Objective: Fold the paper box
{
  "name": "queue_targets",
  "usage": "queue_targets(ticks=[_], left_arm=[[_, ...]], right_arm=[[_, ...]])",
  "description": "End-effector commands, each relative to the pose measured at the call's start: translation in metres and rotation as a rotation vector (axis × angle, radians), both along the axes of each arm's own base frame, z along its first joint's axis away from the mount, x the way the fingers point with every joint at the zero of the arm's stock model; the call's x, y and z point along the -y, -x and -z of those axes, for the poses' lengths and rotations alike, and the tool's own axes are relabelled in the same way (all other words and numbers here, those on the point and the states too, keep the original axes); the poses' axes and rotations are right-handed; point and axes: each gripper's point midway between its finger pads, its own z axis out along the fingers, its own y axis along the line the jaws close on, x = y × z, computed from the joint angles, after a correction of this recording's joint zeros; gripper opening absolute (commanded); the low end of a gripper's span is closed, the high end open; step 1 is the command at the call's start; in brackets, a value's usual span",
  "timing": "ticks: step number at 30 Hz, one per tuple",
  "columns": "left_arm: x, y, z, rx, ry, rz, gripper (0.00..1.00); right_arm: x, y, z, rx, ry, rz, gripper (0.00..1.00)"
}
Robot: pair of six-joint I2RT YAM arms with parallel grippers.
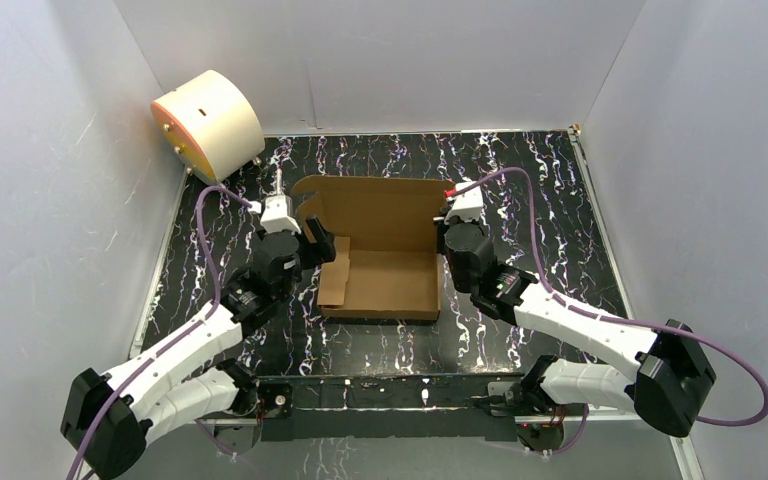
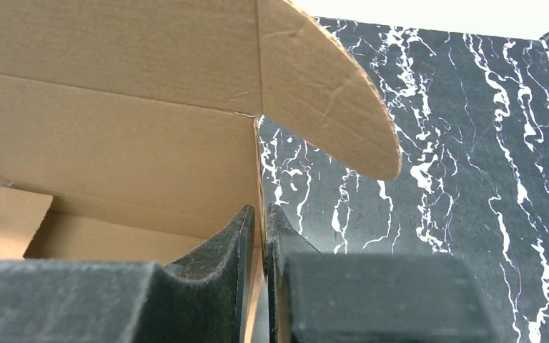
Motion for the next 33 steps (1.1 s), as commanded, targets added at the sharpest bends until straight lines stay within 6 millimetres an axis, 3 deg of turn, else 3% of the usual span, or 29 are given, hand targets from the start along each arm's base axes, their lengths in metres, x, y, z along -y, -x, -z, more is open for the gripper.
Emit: queue_targets(ticks=[1, 8, 16, 22, 33], left_arm=[[-0.012, 0.01, 0.033, -0.087, -0.036, -0.008, 0.73], [-0.012, 0.005, 0.074, -0.209, 0.017, 0.023, 0.67], [-0.016, -0.002, 0.102, -0.274, -0.004, 0.022, 0.54], [-0.015, -0.001, 0.118, -0.327, -0.035, 0.037, 0.52], [-0.025, 0.005, 0.137, -0.398, -0.208, 0.012, 0.26]], right_arm=[[-0.012, -0.002, -0.018, 0.05, -0.009, -0.063, 0.2], [-0.016, 0.0, -0.012, 0.044, 0.013, -0.107, 0.21], [-0.014, 0.003, -0.012, 0.06, 0.024, -0.126, 0.21], [-0.017, 0.004, -0.013, 0.072, 0.029, -0.151, 0.22], [-0.014, 0.005, -0.017, 0.108, 0.073, -0.167, 0.25]])
